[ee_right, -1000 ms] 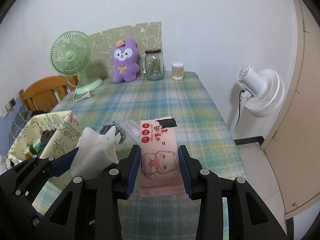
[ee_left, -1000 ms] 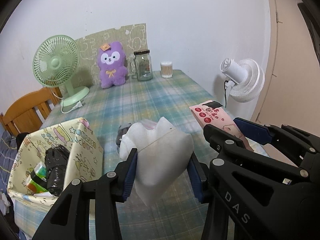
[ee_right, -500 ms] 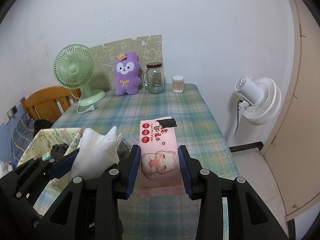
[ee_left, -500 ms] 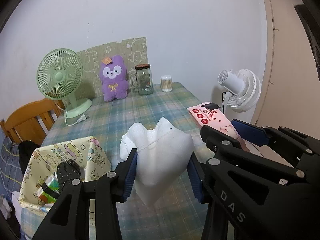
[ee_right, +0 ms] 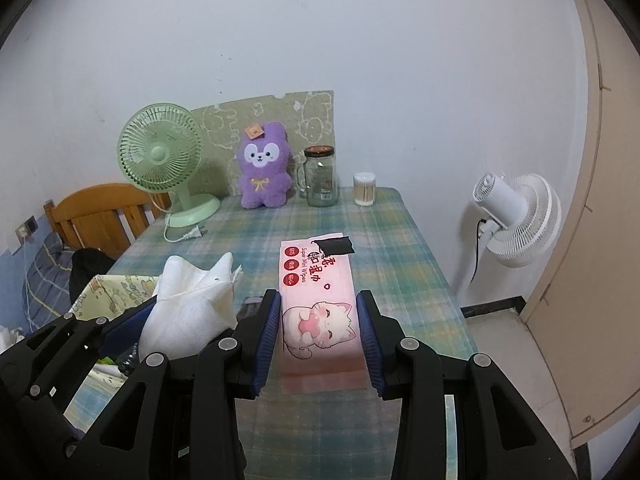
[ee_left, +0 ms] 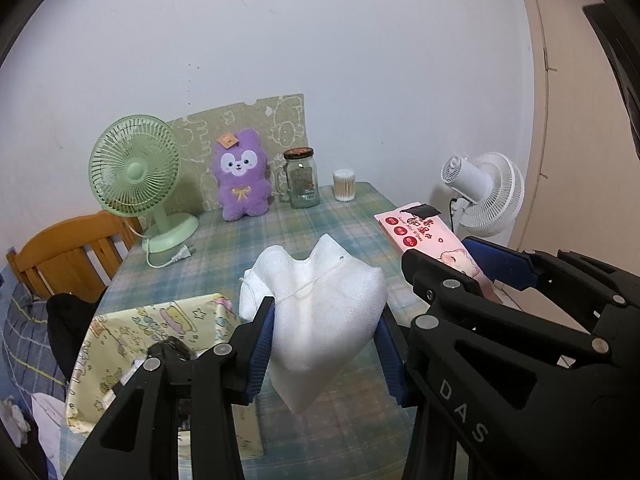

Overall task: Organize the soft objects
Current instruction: 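Lift the white pad with the left tool while the right tool carries the pink pack toward the box, then lower the white pad into the box with the left tool while the right tool drops the pink pack in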

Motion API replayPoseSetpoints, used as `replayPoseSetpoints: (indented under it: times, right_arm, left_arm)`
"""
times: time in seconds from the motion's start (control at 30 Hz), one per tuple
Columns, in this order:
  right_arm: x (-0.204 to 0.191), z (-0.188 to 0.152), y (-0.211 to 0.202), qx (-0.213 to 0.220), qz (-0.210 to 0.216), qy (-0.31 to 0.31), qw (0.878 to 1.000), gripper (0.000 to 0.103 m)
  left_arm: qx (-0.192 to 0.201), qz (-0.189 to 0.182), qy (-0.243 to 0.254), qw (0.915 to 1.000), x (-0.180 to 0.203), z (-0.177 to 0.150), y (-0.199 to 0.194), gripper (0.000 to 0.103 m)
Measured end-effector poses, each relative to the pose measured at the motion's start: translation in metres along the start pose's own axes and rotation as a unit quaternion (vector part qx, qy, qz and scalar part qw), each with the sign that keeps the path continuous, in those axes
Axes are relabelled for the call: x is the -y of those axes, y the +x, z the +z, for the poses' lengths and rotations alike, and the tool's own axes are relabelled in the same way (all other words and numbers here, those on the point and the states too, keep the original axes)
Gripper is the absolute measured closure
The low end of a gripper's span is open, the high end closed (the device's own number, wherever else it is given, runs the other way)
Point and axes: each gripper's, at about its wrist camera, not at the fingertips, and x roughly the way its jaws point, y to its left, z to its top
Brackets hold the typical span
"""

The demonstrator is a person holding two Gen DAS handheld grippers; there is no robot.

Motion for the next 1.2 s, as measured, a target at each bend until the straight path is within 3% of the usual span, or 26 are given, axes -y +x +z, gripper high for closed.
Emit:
replayPoseSetpoints:
  times: [1.2]
  right_arm:
    - [-0.107, 0.02, 0.015, 0.021, 0.043, -0.045, 0.998, 0.061]
  left_arm:
    - [0.023, 0.052, -0.03, 0.998, -0.1, -0.008, -0.018, 0.053]
